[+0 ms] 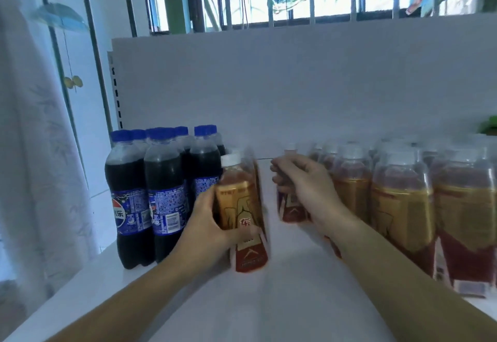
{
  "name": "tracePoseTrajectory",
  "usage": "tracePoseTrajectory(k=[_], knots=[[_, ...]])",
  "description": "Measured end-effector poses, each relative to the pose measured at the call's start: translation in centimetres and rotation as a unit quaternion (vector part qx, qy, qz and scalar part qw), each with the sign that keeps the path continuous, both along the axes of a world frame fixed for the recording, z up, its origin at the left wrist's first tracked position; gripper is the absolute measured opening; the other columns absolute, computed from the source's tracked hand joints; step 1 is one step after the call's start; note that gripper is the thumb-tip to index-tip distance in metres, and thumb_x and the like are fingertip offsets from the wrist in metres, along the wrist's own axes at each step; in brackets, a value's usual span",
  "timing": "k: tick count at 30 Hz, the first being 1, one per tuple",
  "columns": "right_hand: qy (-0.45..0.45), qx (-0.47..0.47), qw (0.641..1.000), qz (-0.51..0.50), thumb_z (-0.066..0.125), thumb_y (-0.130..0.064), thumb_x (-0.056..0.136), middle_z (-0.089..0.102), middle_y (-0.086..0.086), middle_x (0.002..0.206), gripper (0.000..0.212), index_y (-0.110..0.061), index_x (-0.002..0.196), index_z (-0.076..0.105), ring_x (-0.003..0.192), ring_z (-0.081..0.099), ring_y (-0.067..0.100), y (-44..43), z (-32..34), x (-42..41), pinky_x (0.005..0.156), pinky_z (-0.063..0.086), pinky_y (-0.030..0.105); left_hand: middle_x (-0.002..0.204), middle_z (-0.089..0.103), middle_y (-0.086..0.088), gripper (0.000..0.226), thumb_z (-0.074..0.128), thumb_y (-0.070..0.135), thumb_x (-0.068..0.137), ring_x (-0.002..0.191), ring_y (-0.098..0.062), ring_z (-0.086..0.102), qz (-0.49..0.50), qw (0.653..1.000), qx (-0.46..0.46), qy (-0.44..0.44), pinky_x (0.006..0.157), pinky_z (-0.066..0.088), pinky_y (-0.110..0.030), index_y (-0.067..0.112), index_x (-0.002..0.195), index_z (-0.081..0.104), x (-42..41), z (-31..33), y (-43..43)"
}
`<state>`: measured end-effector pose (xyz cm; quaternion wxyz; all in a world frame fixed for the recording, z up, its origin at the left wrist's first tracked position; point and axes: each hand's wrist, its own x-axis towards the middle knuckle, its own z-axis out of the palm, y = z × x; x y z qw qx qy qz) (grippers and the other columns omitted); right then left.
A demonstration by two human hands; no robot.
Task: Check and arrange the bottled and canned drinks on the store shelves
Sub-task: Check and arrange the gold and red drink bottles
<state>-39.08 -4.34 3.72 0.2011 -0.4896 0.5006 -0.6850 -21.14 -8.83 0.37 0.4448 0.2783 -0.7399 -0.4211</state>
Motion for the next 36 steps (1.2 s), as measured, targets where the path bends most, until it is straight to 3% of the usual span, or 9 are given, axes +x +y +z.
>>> tracePoseTrajectory(k=[4,8,12,15,19,22,27,30,36], knots=[[0.101,0.010,0.990,-0.094,0.063,-0.020,0.098,0.068,-0.004,0.113,0.018,-0.029,0.114,0.066,0.103,0.065,0.012,-1.6,-0.8,-0.3,0.096,0.055,0.036,0.114,0.048,0.024,0.105,0.079,-0.006,0.074,0.080,0.024,0.058,-0.001,1.000,-0.001,0.016,0.051,0.050,-0.008,0.045,0.147,0.022,1.0,-0.4,-0.4],[0.213,0.047,0.961,-0.171,0.059,-0.021,0.100,0.049,0.000,0.147,0.049,-0.021,0.147,0.047,0.112,0.054,0.009,-2.7,1.3,-0.5,0.095,0.040,0.022,0.111,0.048,0.026,0.108,0.076,-0.005,0.077,0.079,0.025,0.057,-0.021,1.000,0.006,-0.009,0.049,0.048,-0.006,0.048,0.150,0.017,1.2,-0.3,-0.1],[0.297,0.127,0.923,-0.206,0.053,-0.028,0.101,0.017,0.004,0.167,0.068,-0.018,0.160,0.020,0.148,0.030,0.026,-4.9,3.7,-1.2,0.115,0.031,0.038,0.112,0.046,0.030,0.111,0.075,-0.002,0.080,0.080,0.026,0.057,-0.040,0.999,0.005,-0.020,0.055,0.050,-0.005,0.049,0.152,0.009,2.0,-0.4,-0.6],[0.314,0.209,0.903,-0.206,0.052,-0.032,0.100,0.014,0.008,0.167,0.073,-0.018,0.161,0.013,0.146,0.033,0.036,-6.6,4.5,-1.5,0.109,0.038,0.042,0.113,0.044,0.032,0.114,0.073,-0.001,0.083,0.082,0.025,0.057,-0.052,0.998,0.004,-0.030,0.060,0.051,-0.006,0.051,0.152,-0.001,2.3,-0.4,-0.9],[0.363,0.268,0.855,-0.254,0.051,-0.033,0.101,0.029,0.016,0.155,0.062,-0.015,0.155,0.027,0.134,0.046,0.039,-7.3,4.7,-1.5,0.098,0.044,0.040,0.142,0.041,0.018,0.121,0.076,0.002,0.083,0.116,0.001,0.054,-0.041,0.998,-0.027,-0.041,0.098,0.048,-0.035,0.062,0.146,-0.008,2.3,-0.7,-1.2],[0.386,0.252,0.836,-0.296,0.051,-0.033,0.103,0.036,0.017,0.148,0.052,-0.012,0.149,0.038,0.127,0.051,0.039,-6.9,4.7,-1.7,0.096,0.045,0.040,0.156,0.026,0.015,0.116,0.078,0.011,0.082,0.134,-0.008,0.042,-0.018,0.995,-0.087,-0.043,0.109,0.043,-0.047,0.066,0.144,-0.003,2.4,-0.8,-1.4],[0.417,0.166,0.847,-0.286,0.058,-0.036,0.099,0.047,0.008,0.141,0.037,-0.021,0.133,0.060,0.123,0.055,0.032,-5.5,4.2,-1.1,0.092,0.045,0.036,0.152,0.026,0.018,0.076,0.068,0.023,0.092,0.133,0.009,0.034,0.070,0.962,-0.261,0.033,0.108,0.039,-0.021,0.044,0.148,0.021,2.2,-0.3,-1.2],[0.411,0.116,0.860,-0.282,0.064,-0.038,0.096,0.053,0.006,0.137,0.037,-0.019,0.127,0.066,0.121,0.057,0.029,-4.0,4.3,-0.9,0.087,0.040,0.031,0.143,0.044,0.011,0.059,0.060,0.025,0.091,0.134,-0.004,0.042,0.067,0.930,-0.358,0.050,0.108,0.037,-0.014,0.024,0.146,0.038,2.1,0.1,-0.1],[0.408,0.008,0.866,-0.290,0.069,-0.044,0.090,0.071,0.000,0.120,0.039,-0.015,0.115,0.075,0.103,0.061,0.012,0.9,8.7,0.1,0.085,0.041,0.024,0.152,0.029,0.024,0.071,0.062,0.032,0.095,0.134,0.012,0.032,-0.025,0.964,-0.265,-0.024,0.108,0.034,-0.022,0.047,0.150,0.020,-0.7,1.4,4.1]])
